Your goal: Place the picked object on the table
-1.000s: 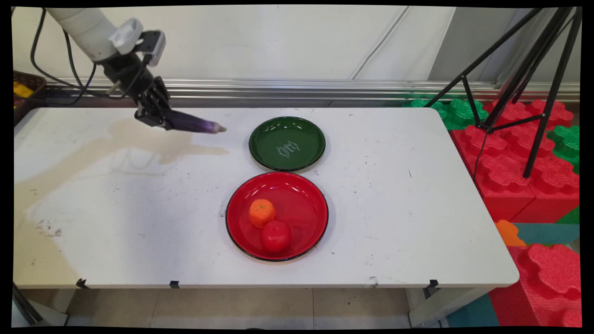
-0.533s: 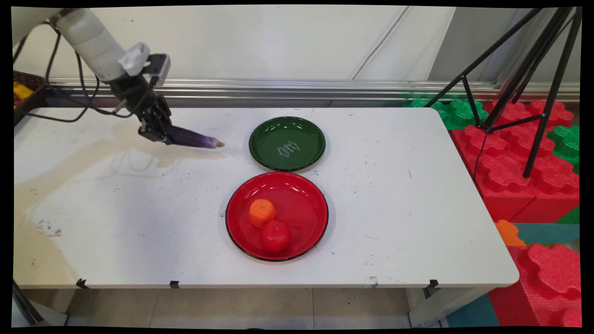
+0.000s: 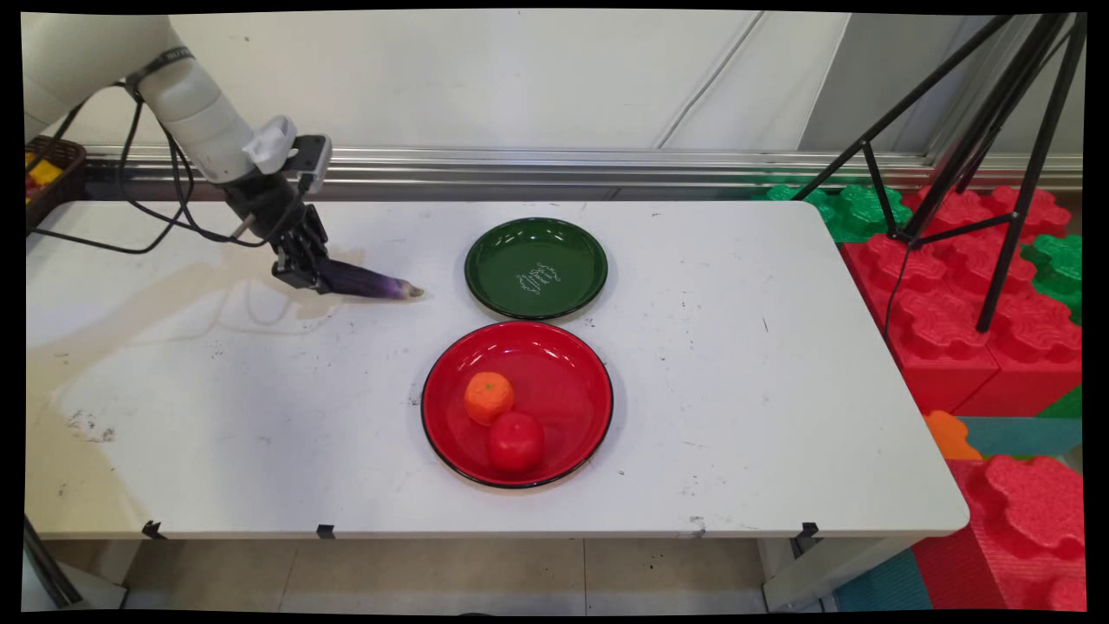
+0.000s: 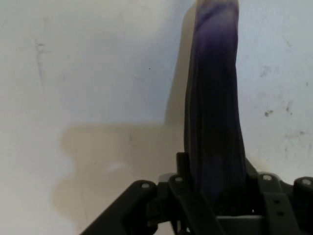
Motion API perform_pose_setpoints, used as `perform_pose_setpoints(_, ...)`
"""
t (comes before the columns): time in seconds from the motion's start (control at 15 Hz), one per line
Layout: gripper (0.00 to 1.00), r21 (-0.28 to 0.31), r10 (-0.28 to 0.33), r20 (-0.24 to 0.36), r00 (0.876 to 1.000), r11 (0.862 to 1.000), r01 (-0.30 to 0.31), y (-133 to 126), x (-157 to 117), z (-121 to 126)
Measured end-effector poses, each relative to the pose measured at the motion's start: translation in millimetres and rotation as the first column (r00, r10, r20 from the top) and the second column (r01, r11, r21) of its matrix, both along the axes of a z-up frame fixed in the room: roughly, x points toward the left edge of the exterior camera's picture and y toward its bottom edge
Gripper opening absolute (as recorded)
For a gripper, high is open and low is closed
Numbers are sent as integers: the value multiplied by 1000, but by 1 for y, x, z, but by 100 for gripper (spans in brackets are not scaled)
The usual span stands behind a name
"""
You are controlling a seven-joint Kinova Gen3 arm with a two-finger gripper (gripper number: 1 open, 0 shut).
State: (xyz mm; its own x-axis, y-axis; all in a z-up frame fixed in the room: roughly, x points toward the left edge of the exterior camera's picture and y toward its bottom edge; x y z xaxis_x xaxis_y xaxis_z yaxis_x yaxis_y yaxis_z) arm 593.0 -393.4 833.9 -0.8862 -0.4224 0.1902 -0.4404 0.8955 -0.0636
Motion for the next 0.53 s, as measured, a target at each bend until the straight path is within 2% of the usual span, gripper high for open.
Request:
perform_pose_setpoints(0.07, 0, 3, 3, -1, 1000, 1000, -3, 0, 0, -4)
perform_pose_setpoints(0.13, 100, 5, 7, -4, 1000, 1000, -7, -1, 0, -7)
perform_pose_setpoints(0.53, 100, 7, 39, -31, 999, 999, -39, -1, -1, -10)
